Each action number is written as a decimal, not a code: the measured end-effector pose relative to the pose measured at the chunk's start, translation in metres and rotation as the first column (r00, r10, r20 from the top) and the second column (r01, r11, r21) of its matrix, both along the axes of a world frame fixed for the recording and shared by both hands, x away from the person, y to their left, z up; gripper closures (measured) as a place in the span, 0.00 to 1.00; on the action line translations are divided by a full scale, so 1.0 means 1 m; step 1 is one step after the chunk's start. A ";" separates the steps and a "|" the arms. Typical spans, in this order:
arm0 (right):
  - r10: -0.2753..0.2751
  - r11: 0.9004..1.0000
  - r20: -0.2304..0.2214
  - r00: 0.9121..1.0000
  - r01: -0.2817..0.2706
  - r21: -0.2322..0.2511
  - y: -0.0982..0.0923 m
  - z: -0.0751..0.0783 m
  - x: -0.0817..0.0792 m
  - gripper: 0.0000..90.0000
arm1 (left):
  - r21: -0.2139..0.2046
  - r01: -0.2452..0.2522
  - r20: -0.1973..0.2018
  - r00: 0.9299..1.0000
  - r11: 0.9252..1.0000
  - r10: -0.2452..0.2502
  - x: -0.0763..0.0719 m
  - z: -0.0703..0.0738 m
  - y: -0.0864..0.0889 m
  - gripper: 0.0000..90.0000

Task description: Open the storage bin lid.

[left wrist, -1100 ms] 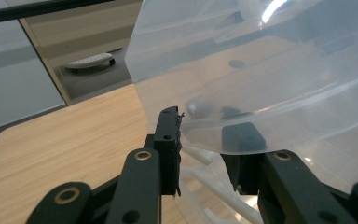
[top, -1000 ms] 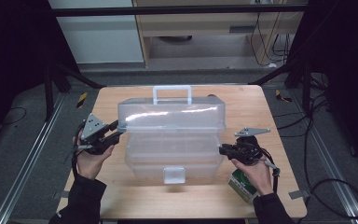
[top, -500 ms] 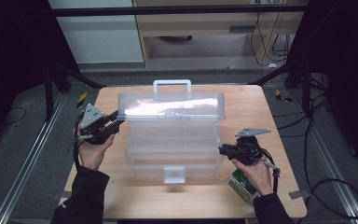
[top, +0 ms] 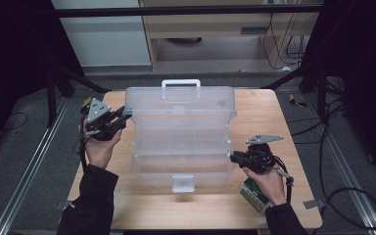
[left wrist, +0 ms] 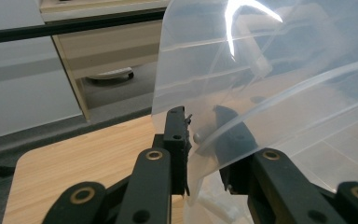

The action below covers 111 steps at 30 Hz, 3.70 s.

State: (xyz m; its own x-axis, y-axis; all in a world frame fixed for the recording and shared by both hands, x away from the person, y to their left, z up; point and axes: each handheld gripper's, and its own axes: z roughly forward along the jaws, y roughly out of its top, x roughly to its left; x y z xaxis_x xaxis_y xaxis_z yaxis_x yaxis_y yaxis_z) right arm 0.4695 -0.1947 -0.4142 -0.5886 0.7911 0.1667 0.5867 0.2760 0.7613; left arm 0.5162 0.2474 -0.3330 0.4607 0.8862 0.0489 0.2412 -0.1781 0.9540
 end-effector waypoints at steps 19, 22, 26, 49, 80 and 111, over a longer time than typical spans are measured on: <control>0.000 1.000 0.006 1.000 0.000 -0.019 0.001 0.001 0.000 0.83 | -0.023 -0.035 -0.010 0.999 0.999 0.035 0.019 0.008 -0.003 0.85; -0.002 1.000 0.003 1.000 0.002 -0.019 0.002 0.001 0.000 0.83 | -0.021 -0.042 -0.006 0.999 0.999 0.042 0.022 0.009 -0.004 0.85; 0.001 1.000 0.005 1.000 -0.001 -0.017 0.001 0.001 0.000 0.83 | -0.020 -0.045 -0.013 0.999 0.999 0.045 0.026 0.011 -0.005 0.85; 0.003 1.000 0.009 1.000 -0.003 -0.017 0.001 0.001 0.000 0.83 | 0.009 -0.080 -0.029 0.996 0.997 0.080 0.051 0.018 -0.011 0.86; 0.002 1.000 0.000 1.000 -0.002 -0.016 0.002 0.001 0.000 0.83 | 0.018 -0.103 -0.070 0.992 0.995 0.104 0.091 0.017 -0.016 0.87; 0.007 1.000 0.003 1.000 -0.007 -0.023 0.002 0.001 0.000 0.83 | 0.005 -0.117 -0.114 0.987 0.993 0.117 0.125 0.008 -0.018 0.87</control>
State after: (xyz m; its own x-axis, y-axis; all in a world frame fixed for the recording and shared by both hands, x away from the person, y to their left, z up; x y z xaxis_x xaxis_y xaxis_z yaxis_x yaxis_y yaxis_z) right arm 0.4697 -0.1928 -0.4132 -0.5945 0.7906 0.1466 0.5821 0.2974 0.7568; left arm 0.6417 0.2290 -0.3250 0.3565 0.9343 0.0002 0.3673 -0.1404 0.9195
